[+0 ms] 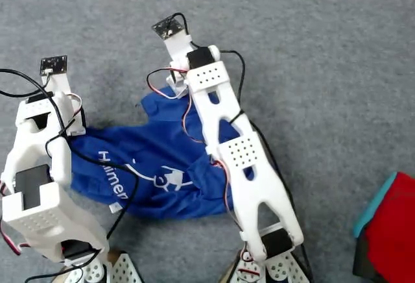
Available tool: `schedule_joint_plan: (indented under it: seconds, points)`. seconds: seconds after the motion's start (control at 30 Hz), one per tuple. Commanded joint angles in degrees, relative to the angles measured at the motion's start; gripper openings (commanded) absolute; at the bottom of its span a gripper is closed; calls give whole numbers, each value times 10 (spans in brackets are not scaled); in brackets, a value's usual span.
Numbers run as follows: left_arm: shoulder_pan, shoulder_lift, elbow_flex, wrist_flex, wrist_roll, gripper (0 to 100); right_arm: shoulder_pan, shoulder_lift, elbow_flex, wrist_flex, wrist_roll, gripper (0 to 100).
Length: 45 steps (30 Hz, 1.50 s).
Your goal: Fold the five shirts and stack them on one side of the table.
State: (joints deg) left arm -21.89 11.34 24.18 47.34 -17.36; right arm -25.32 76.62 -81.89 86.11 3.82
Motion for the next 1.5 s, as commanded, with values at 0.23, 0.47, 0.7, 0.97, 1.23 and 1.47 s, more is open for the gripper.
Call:
schedule_joint_plan:
  seconds: [0.23,0.47,0.7,0.97,1.23,1.47]
  points:
    - [17,-20,-1,-8,-1,19,-6,-20,-4,-24,4,5]
    - [17,-19,-7,-8,0,19,-5,-43,-105,-24,0,4]
    - [20,-22,-19,-8,11,19,2,-138,-133,-24,-1,4]
    - [19,-63,-211,101,84,19,57,-327,-136,3,-1,3]
    - [40,-144,-564,287,113,19,141,-538,-134,13,-51,3]
    - [40,-170,-842,429,113,19,203,-668,-134,13,-57,3]
